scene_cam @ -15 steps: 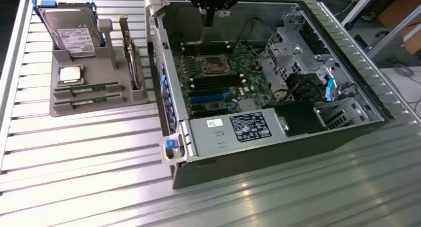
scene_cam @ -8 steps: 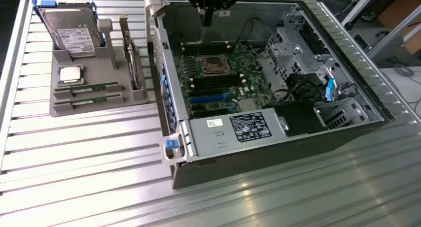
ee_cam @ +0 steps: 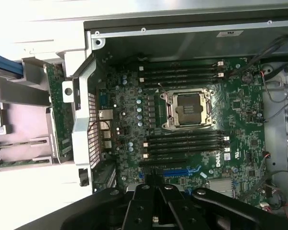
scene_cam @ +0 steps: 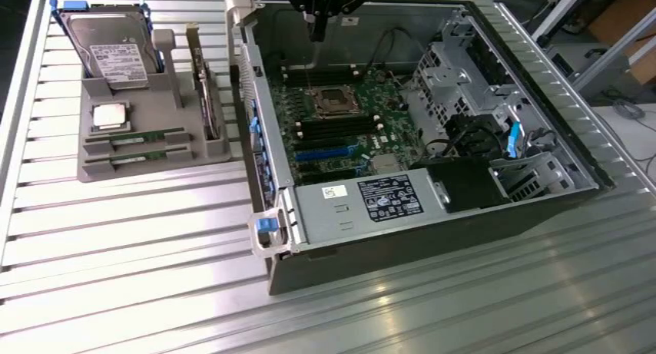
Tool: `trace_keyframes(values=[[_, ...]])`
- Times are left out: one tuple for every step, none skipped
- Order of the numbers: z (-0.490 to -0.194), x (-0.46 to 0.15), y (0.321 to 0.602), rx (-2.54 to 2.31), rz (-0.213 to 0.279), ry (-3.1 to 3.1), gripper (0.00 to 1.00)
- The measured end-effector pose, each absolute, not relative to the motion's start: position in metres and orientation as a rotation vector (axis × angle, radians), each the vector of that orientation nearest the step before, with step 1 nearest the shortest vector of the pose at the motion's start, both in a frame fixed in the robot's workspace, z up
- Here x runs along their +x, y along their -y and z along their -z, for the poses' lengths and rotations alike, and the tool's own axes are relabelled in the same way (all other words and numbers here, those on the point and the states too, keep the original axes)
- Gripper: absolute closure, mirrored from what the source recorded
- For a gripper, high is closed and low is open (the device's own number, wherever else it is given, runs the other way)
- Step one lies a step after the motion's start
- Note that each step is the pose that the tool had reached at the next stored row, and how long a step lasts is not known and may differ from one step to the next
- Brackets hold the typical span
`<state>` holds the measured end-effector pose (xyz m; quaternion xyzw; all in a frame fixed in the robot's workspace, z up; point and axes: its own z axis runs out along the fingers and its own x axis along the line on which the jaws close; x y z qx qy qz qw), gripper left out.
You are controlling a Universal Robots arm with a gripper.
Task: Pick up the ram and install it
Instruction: 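Reach for the ram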
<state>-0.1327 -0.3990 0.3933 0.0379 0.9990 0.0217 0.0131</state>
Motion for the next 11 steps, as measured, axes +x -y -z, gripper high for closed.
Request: trace_keyframes(values=[[-0.3933, -0.1334, 0.3989, 0.118, -0.068, -3.112, 0.89], [-0.3933, -0.1343, 0.3989, 0.118, -0.068, -3.112, 0.89], [-0.3933, -0.1352, 0.3989, 0.118, -0.068, -3.113, 0.89], [-0.3933, -0.136, 0.3989, 0.118, -0.068, -3.112, 0.89], [-0.3933, -0.1363, 0.3989, 0.118, -0.068, -3.112, 0.89], [-0.3933, -0.1371, 0.3989, 0.118, -0.068, -3.112, 0.89], [-0.3933, -0.1379, 0.3989, 0.118, -0.068, -3.113, 0.89], [-0.3933, -0.139, 0.399, 0.118, -0.068, -3.112, 0.89], [-0.3933, -0.1403, 0.3989, 0.118, -0.068, -3.113, 0.89], [-0.3933, -0.141, 0.3989, 0.118, -0.068, -3.113, 0.89], [-0.3933, -0.1418, 0.3989, 0.118, -0.068, -3.113, 0.89]])
